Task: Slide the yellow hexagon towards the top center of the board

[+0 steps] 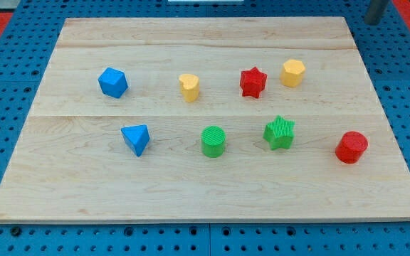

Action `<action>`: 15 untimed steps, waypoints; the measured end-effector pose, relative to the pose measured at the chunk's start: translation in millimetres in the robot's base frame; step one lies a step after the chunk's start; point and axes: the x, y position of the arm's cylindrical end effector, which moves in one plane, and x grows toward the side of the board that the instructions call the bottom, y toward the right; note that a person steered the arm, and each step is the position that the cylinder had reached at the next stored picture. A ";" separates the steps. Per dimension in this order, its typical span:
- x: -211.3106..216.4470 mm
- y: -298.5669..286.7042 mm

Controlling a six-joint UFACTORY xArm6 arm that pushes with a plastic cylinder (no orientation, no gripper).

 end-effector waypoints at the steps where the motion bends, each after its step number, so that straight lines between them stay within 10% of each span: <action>1: 0.0 0.0; 7: -1.4 0.4; 12: 190.1 -155.0; 15: 152.9 -184.4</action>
